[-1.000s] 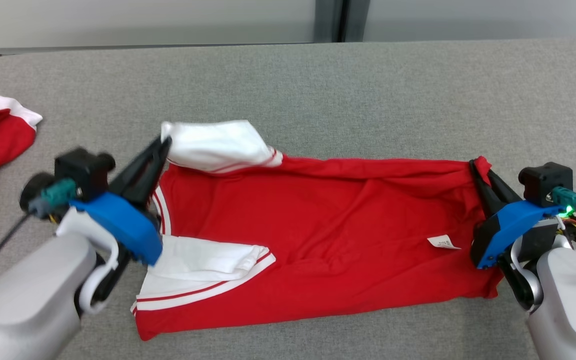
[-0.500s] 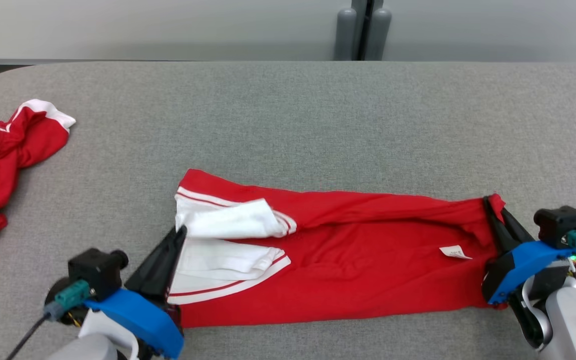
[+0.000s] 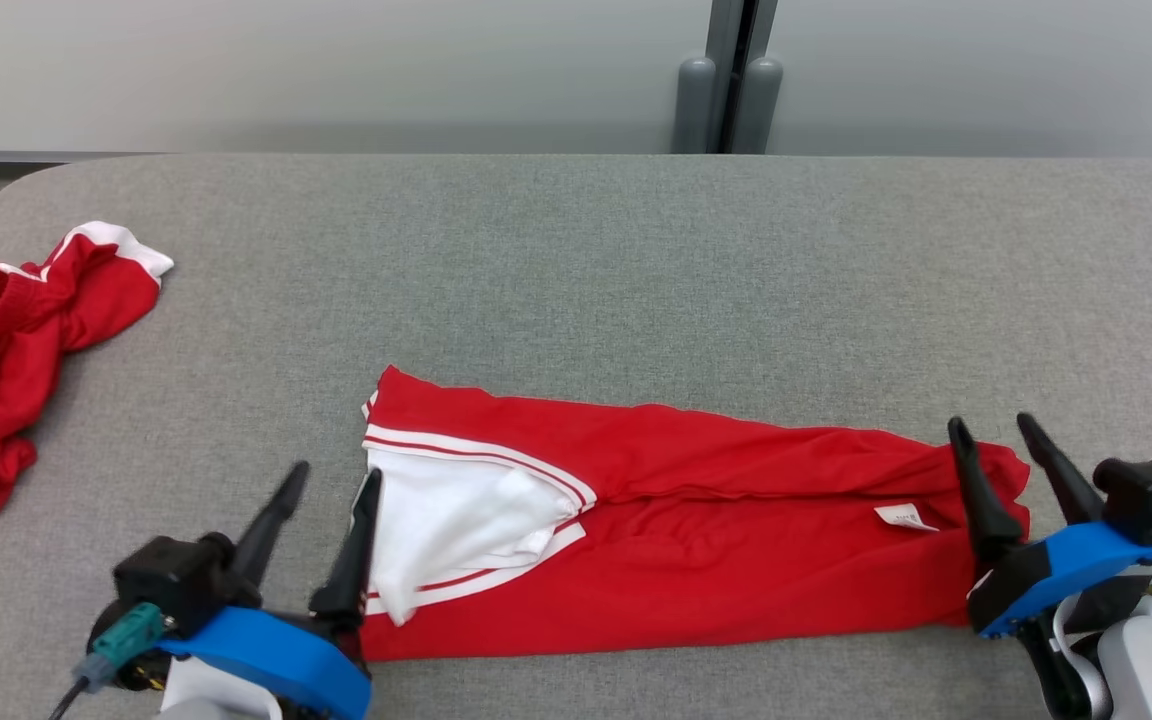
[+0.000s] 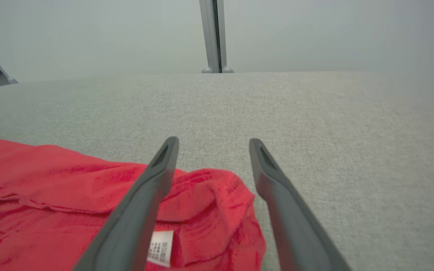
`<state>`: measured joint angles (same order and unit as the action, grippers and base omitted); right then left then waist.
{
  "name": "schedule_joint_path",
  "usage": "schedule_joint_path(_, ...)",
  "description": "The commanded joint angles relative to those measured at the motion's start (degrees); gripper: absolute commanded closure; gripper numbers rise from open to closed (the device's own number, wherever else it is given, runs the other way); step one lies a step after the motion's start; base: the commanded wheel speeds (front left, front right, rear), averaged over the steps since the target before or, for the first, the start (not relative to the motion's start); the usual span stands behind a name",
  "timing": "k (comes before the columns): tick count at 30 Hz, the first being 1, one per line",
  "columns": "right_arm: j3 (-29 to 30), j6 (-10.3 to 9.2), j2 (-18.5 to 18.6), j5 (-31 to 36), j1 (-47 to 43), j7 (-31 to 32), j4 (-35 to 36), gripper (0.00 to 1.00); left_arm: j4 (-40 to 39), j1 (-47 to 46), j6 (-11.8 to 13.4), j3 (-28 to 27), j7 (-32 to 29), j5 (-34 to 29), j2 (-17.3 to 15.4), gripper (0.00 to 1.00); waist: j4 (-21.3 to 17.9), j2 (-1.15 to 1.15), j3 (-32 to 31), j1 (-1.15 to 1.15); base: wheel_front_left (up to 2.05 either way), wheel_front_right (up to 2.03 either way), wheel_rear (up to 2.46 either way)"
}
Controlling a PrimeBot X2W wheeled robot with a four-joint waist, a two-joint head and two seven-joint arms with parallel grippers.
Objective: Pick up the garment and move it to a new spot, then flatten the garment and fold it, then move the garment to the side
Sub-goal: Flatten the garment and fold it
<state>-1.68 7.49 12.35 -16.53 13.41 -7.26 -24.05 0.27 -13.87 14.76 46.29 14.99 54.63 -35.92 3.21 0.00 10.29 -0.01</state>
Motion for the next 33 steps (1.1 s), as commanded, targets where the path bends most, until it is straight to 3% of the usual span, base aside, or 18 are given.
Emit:
schedule_joint_path(1,0.7,0.01,0.1,-1.0,-0.9,-1.3,2.7,0.00,-0.5,2.4,0.8,-6.8,0.3,-4.8,2.4,0.00,-0.2,0.00,-0.4,0.01,0.00,0.00,0.00)
schedule_joint_path(6,2.5,0.01,0.4,-0.9,0.4,0.0,4.3,0.00,-2.0,6.5,1.1,-18.9,0.2,-14.8,7.9,0.00,-0.1,0.00,-0.8,0.01,0.00,0.00,0.00)
schedule_joint_path(14,7.1,0.02,-2.7,2.9,1.9,5.5,0.1,0.00,-2.5,11.1,-2.5,-32.7,0.3,-26.0,16.0,0.00,0.6,0.00,-0.7,0.01,0.00,0.00,0.00)
schedule_joint_path(24,9.5,0.01,-5.7,6.4,0.9,10.9,-6.7,0.00,1.3,13.0,-8.6,-42.4,0.3,-33.1,23.0,0.00,1.1,0.00,0.2,0.01,0.00,0.00,0.00)
schedule_joint_path(30,7.7,0.02,-7.1,6.0,-0.2,11.9,-9.7,0.00,3.6,12.8,-11.7,-46.0,0.3,-36.6,25.9,0.00,1.0,0.00,0.0,0.01,0.00,0.00,0.00)
schedule_joint_path(32,6.9,0.03,-7.5,5.4,-0.7,11.5,-9.8,0.57,4.2,12.8,-12.5,-46.9,0.3,-37.7,26.8,0.00,0.9,0.00,-0.3,0.01,0.00,0.00,0.00)
schedule_joint_path(33,6.6,0.03,-7.7,4.8,-0.8,11.2,-9.7,1.00,4.5,12.8,-12.9,-47.3,0.3,-38.1,27.1,0.00,0.8,0.00,-0.4,0.01,0.00,0.00,0.00)
